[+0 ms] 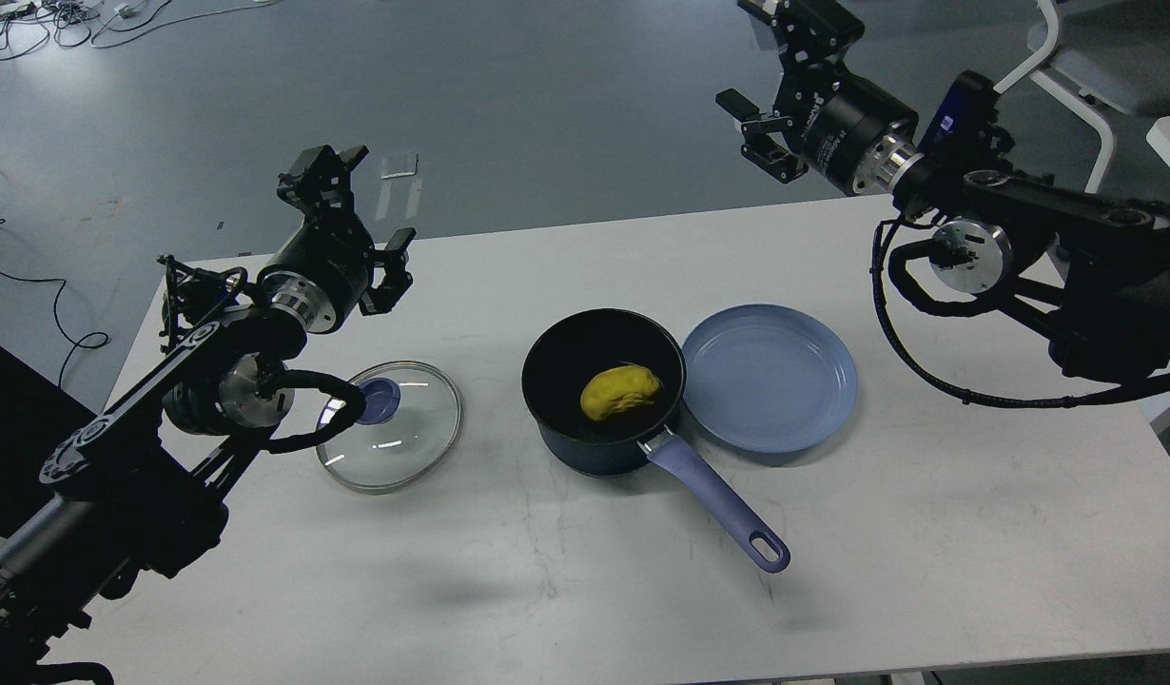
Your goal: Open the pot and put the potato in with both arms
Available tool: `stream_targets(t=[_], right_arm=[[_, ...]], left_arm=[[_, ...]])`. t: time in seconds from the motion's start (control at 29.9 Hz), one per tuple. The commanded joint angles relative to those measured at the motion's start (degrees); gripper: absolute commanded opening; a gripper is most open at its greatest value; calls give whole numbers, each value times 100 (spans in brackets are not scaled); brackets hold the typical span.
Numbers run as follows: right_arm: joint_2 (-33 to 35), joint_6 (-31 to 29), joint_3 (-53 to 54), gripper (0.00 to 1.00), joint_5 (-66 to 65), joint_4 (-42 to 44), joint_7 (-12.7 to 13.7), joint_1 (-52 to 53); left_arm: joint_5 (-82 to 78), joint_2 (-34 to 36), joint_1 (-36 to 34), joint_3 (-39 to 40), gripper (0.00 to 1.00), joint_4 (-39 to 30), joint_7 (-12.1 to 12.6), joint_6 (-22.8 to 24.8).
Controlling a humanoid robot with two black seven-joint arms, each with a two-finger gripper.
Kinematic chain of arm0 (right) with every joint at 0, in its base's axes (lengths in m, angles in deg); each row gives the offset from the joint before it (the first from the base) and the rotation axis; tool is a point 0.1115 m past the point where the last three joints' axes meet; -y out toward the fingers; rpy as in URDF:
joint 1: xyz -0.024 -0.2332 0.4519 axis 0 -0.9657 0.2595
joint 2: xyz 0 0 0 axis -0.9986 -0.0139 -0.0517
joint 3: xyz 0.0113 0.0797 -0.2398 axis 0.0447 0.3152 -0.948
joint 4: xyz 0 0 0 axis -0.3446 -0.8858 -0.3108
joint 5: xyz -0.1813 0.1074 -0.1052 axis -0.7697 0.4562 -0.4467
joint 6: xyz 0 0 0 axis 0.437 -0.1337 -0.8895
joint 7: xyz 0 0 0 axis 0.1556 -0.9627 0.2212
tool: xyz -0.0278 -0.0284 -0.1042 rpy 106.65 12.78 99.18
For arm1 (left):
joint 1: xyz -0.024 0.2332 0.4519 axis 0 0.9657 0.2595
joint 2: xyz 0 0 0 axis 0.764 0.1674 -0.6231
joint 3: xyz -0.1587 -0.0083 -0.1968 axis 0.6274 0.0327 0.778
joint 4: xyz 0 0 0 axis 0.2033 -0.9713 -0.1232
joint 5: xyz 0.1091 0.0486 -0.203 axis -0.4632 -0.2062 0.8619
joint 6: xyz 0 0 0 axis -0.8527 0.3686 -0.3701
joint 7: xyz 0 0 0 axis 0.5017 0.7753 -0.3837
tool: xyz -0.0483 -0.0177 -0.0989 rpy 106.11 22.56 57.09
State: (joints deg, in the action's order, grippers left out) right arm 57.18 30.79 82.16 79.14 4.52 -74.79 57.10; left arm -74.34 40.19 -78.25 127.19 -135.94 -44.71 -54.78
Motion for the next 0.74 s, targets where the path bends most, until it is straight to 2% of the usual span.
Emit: stream_targets(t=[0.0,0.1,0.23,0.4,0.5,0.7], right_arm=[[39,-267,459,100,419,-7,217,-461],[83,-320,671,100,551,-16,367,-691],[118,-329,873,100,1007,-24,735,-849],[109,-329,873,100,1043,-16,833,-945],[30,-215,855,100,991,37,1017,-998],[-110,-197,767,100,543,28,965,-1007]], left_arm=[[-4,-68,203,172,99,0,198,13],[5,-94,273,287,99,0,216,13],[57,-59,317,330,99,-9,234,4],[93,-94,326,357,99,-9,216,4],[93,-94,326,401,99,-9,207,4],[75,-103,344,392,99,0,102,-5]])
